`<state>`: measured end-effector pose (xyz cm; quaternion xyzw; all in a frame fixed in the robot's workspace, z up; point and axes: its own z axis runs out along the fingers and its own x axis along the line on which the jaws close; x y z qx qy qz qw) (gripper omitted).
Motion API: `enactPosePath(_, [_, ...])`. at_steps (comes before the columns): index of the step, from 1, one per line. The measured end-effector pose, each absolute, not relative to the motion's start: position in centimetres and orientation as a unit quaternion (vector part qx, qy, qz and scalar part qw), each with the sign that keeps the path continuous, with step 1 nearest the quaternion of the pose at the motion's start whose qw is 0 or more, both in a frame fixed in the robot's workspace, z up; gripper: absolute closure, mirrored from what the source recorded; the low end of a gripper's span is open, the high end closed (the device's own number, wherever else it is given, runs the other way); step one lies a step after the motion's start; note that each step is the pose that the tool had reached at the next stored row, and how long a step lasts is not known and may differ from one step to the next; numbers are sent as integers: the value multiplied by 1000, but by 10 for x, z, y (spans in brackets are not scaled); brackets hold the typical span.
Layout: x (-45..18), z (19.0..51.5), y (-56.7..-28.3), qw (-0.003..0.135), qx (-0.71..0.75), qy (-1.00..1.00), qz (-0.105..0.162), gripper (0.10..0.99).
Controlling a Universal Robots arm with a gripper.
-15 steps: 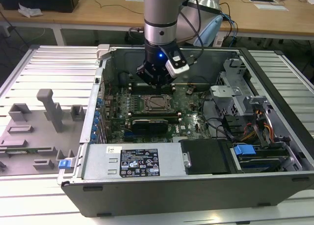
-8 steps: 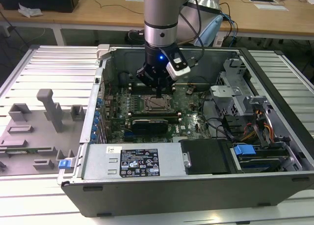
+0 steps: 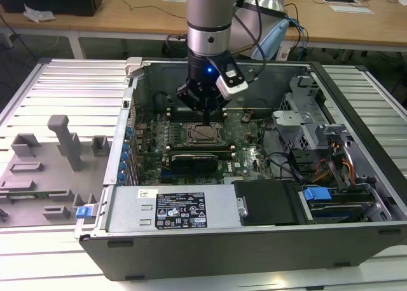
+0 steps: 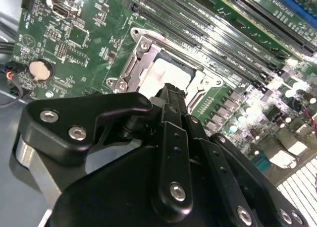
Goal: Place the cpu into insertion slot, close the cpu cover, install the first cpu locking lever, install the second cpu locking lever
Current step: 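Install the first cpu locking lever, then install the second cpu locking lever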
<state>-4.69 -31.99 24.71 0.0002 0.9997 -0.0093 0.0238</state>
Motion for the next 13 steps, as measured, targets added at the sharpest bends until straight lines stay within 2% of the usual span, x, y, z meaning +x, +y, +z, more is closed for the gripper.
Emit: enactPosePath(13, [-47,252,-320,24,0,1000,-9,980])
